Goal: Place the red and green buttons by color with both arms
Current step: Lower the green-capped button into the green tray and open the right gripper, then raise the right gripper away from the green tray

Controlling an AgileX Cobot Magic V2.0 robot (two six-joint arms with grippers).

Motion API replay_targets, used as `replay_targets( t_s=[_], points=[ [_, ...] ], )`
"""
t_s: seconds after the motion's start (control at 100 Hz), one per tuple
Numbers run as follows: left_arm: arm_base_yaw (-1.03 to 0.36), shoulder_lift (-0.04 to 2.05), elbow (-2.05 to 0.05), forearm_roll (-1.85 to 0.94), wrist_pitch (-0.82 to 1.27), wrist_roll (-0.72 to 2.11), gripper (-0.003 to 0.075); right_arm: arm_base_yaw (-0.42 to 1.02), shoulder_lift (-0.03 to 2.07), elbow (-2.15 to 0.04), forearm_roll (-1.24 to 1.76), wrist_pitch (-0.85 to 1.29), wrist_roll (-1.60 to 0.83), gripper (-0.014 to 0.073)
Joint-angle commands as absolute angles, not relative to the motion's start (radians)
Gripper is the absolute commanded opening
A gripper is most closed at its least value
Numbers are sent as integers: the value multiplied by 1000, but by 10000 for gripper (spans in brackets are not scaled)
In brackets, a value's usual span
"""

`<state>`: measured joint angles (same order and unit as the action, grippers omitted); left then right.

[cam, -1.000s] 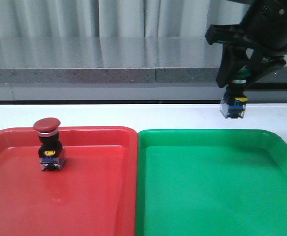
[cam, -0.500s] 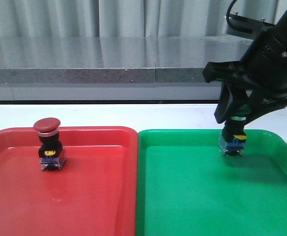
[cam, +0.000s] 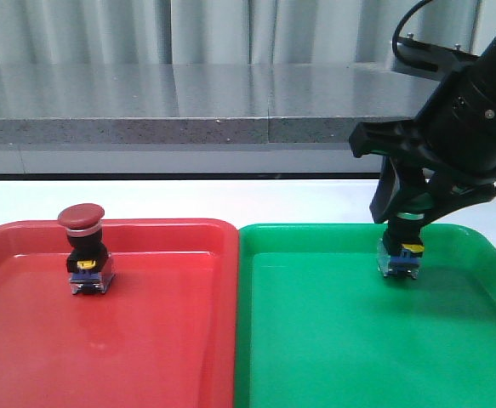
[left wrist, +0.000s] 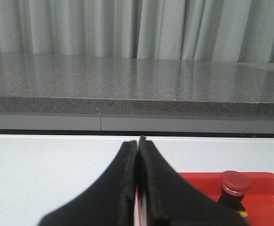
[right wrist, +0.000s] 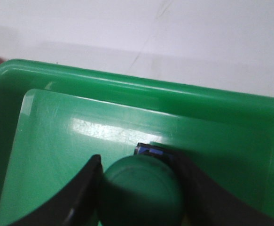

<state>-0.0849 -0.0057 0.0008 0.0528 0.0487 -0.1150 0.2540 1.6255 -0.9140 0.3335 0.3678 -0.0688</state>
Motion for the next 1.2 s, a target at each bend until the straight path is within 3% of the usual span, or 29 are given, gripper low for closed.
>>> replay_targets(
  t_s=[0.0,0.27,0.49,0.6,0.86,1.19],
  points=[
    [-83,-35,43,54,-35,-122,-19,258,1606,-934,347,324,-76,236],
    [-83,-35,43,54,-35,-122,-19,258,1622,-934,347,327,-76,261],
    [-83,-35,43,54,-35,-122,-20,258,1622,-934,348,348,-76,484],
    [-83,-35,43,54,-35,-122,-19,258,1622,-934,354,334,-76,550],
    [-83,-35,43,54,-35,-122,-20,258,1578,-934,355,284,-76,553],
    [-83,-35,43,54,-35,-122,-19,258,1377,-934,305,206,-77,553]
  ],
)
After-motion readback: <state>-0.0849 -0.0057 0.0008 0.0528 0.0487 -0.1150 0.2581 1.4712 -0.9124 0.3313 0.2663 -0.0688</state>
